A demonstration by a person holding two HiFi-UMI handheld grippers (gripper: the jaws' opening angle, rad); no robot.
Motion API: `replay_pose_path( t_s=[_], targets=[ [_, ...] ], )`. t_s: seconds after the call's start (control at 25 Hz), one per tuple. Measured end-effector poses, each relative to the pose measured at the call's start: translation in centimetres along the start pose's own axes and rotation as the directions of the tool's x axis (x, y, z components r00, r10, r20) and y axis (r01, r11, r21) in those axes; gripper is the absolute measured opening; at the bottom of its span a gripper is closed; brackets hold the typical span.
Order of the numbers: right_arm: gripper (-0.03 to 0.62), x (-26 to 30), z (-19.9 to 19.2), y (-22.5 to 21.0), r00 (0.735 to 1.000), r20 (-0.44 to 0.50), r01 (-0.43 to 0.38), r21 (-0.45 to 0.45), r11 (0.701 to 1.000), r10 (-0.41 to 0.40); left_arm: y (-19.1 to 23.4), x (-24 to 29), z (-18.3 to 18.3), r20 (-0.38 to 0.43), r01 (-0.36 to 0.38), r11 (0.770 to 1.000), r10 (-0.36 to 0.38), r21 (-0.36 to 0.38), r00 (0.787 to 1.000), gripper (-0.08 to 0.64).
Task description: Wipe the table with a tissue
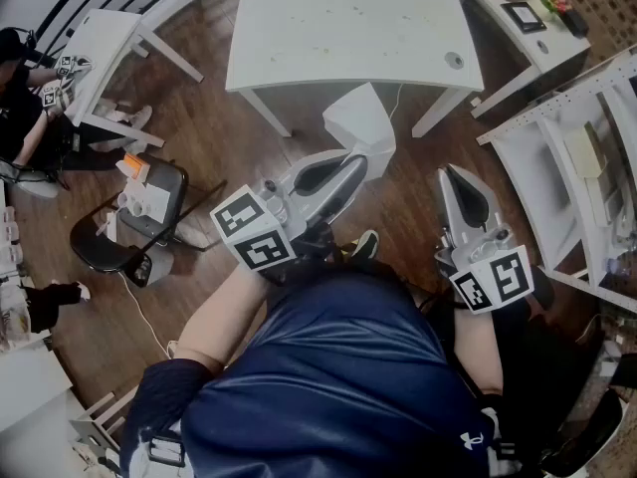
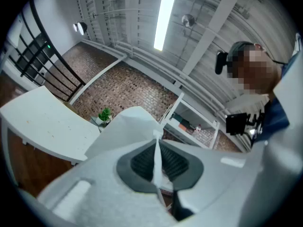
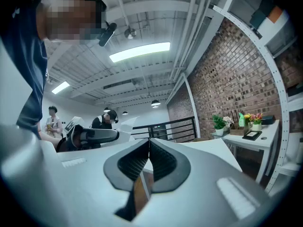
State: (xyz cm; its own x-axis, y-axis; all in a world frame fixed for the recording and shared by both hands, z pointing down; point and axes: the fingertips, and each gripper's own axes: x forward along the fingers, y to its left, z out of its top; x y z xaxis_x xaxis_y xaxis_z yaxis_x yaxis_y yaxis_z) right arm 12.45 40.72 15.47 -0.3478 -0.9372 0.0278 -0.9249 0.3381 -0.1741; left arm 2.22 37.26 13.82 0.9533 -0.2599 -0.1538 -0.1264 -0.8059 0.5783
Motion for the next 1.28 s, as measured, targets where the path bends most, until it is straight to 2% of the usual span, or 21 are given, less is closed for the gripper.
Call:
replay_pose_path(
  t_s=[0.16, 0.4, 0.48, 0.64, 0.88, 1.08, 1.2, 1.28],
  targets=[
    [0.012, -1.8, 0.2, -2.8, 1.0, 0.018, -0.01, 0.028, 1.0, 0.009, -1.3, 3.0, -1.7, -0.027, 0.003, 1.0, -0.003, 0.026, 1.0, 0.008],
    [0.019, -2.4, 0.7, -4.6, 0.997, 0.024, -0.078, 0.047, 0.996, 0.077, -2.9, 5.5, -2.3, -0.023, 0.009, 0.999, -0.008, 0.05, 1.0, 0.008],
    [0.063, -2.2, 1.0, -4.7, 0.995, 0.026, -0.102, 0.062, 0.993, 0.1, -3.2, 6.0, -2.3, -0.022, 0.014, 0.999, -0.013, 0.051, 1.0, 0.008],
    [0.096, -1.4, 1.3, -4.1, 0.983, 0.033, -0.183, 0.104, 0.978, 0.18, -3.0, 6.9, -2.4, -0.026, 0.024, 0.999, -0.022, 0.048, 0.999, 0.008],
    [0.183, 1.2, 0.8, -3.0, 0.951, 0.033, -0.309, 0.204, 0.929, 0.309, -1.7, 7.7, -1.9, -0.041, 0.082, 0.997, -0.082, 0.009, 0.996, 0.008],
    [0.203, 4.7, 1.5, -3.6, 0.926, 0.064, -0.374, 0.301, 0.877, 0.373, 0.9, 7.8, 0.0, -0.065, 0.163, 0.987, -0.163, -0.007, 0.984, 0.008],
    [0.228, 7.3, 1.1, -3.7, 0.916, 0.051, -0.39, 0.344, 0.854, 0.398, 2.3, 8.1, 1.3, -0.055, 0.245, 0.968, -0.248, -0.057, 0.967, 0.008],
    [0.263, 9.3, 0.7, -3.1, 0.899, 0.056, -0.421, 0.388, 0.82, 0.435, 3.2, 8.1, 2.3, -0.038, 0.315, 0.942, -0.321, -0.111, 0.946, 0.006]
  ],
)
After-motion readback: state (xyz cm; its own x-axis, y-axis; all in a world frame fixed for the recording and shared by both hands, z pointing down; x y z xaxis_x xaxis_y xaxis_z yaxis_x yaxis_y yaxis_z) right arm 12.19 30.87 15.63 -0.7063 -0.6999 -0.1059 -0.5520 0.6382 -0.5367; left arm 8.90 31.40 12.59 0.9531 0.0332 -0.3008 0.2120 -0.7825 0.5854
